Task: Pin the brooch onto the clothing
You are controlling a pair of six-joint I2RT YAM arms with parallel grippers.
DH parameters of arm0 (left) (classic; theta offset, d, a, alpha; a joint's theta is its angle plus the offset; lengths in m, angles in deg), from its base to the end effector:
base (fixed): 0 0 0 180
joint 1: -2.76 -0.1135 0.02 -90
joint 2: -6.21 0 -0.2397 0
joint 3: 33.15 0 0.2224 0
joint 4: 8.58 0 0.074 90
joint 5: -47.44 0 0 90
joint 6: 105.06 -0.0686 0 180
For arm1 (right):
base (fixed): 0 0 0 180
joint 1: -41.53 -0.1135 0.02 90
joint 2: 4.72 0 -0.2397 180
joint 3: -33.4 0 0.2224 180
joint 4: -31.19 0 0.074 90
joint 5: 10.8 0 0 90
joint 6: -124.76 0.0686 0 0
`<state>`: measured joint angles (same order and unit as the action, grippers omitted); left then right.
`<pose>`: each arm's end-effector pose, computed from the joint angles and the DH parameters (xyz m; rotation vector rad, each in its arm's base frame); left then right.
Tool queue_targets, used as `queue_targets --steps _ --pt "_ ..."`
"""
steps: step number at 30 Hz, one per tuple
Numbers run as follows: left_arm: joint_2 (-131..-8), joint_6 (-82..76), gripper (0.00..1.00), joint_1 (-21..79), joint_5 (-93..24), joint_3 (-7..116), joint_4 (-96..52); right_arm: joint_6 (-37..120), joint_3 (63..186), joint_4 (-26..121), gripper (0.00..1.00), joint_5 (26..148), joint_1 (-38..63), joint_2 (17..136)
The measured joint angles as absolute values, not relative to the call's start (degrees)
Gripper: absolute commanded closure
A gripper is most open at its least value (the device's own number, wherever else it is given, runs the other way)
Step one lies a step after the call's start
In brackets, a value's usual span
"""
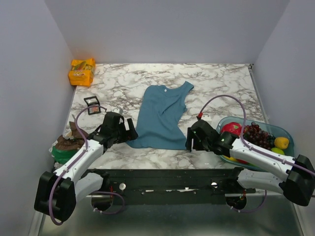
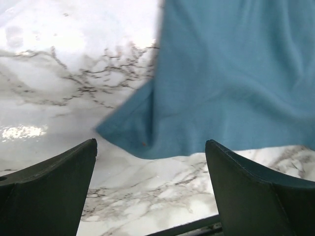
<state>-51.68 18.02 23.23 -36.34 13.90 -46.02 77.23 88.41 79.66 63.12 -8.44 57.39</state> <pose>0.1901 -0.0789 0.1686 -0.2216 2.4741 -0.5468 0.1481 0.1468 0.1825 -0.0546 2.5134 0.3164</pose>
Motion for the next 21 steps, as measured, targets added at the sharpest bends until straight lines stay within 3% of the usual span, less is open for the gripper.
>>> queue_targets --steps 6,9,10,21 --pt "-54.4 19.3 0.1 22.3 -40.5 11.4 -43.2 77.2 86.2 75.3 0.3 66.9 -7.2 57.3" --pt "-57.2 19.3 0.18 22.3 -42.2 11.4 -42.2 77.2 86.0 73.5 0.3 68.0 -7.2 57.5" --pt "-57.8 19.2 0.27 22.3 -42.7 11.4 -42.0 77.2 85.8 73.0 0.31 68.2 -7.2 57.7" --pt "-61.7 18.3 0.48 22.3 -45.7 11.1 -39.1 77.5 83.3 69.8 0.33 70.9 -7.2 58.0"
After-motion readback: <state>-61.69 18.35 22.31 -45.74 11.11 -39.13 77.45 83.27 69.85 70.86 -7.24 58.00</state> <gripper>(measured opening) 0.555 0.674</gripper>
